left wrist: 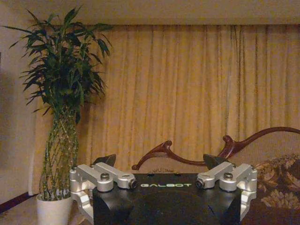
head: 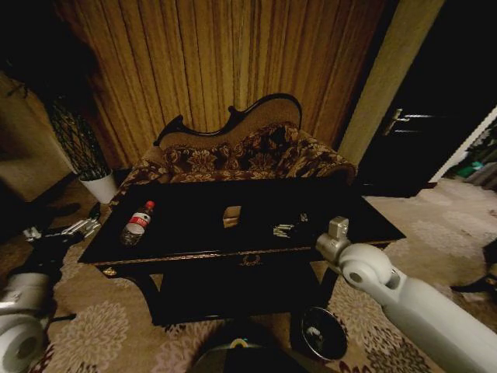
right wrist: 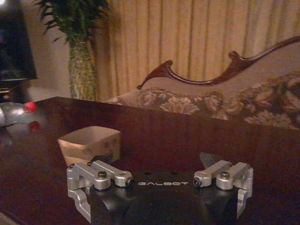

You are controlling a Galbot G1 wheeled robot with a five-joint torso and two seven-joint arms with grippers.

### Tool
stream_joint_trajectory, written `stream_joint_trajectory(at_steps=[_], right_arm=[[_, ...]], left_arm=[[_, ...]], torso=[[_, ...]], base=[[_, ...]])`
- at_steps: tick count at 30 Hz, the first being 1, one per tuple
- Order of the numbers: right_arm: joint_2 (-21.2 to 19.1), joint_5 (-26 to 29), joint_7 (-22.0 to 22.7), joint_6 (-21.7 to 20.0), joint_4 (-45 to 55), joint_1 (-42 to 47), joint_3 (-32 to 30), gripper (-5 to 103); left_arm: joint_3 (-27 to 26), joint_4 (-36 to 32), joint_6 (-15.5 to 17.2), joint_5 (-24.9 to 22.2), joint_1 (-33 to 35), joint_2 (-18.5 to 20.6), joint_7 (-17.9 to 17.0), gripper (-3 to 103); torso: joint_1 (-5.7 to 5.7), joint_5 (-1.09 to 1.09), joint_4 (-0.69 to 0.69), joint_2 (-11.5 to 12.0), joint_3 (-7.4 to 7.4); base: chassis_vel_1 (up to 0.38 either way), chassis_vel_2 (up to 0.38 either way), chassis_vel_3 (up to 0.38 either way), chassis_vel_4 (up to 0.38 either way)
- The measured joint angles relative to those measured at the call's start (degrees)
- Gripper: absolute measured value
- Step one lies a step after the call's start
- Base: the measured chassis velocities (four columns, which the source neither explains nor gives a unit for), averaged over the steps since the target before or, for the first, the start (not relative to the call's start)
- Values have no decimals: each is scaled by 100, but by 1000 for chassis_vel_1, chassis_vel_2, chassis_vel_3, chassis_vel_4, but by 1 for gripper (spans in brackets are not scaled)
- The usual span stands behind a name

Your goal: Move to the front of the table and place the trash on the table into the trash bin.

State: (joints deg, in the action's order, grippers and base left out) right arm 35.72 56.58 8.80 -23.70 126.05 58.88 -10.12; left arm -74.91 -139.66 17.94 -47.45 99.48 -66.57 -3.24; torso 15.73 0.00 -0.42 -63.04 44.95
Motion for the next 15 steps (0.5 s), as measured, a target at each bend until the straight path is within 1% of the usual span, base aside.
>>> stream_joint_trajectory(at_steps=[1,2,4,5,7,8,9,11,12,15], right_arm=[[-5,7,1,-18,-9,-193,209,100],[-5,7,1,-18,-9,-193,209,100],[-4,24,5,-54,-64,-562,640,100],[-4,24,5,-54,-64,-562,640,100],[15,87,7,-70,-153,-905,1045,100],[15,87,7,-70,-153,-905,1045,100],[18,116,7,-74,-183,-1034,1189,100],[19,236,7,-81,-260,-1389,1538,100],[19,236,7,-81,-260,-1389,1538,100],[58,472,25,-124,-400,-1975,1976,100]], left_arm=[[-34,2,14,-39,8,6,24,100],[-34,2,14,-39,8,6,24,100],[-83,2,40,-92,44,-6,54,100],[-83,2,40,-92,44,-6,54,100],[-107,10,40,-104,62,-20,62,100],[-107,10,40,-104,62,-20,62,100],[-114,16,40,-106,61,-21,64,100],[-124,20,40,-107,41,-13,65,100],[-124,20,40,-107,41,-13,65,100],[-125,-18,42,-108,12,-11,66,100]], torso=[[0,0,0,0,0],[0,0,0,0,0],[0,-1,0,0,0],[0,-1,0,0,0],[0,0,0,0,0],[0,0,0,0,0],[0,0,0,0,0],[0,1,-1,0,0],[0,1,-1,0,0],[0,1,0,0,0]], base=[[0,0,0,0],[0,0,0,0],[0,0,0,0],[0,0,0,0],[0,0,0,0],[0,0,0,0],[0,0,0,0],[0,0,0,0],[0,0,0,0],[0,0,0,0]])
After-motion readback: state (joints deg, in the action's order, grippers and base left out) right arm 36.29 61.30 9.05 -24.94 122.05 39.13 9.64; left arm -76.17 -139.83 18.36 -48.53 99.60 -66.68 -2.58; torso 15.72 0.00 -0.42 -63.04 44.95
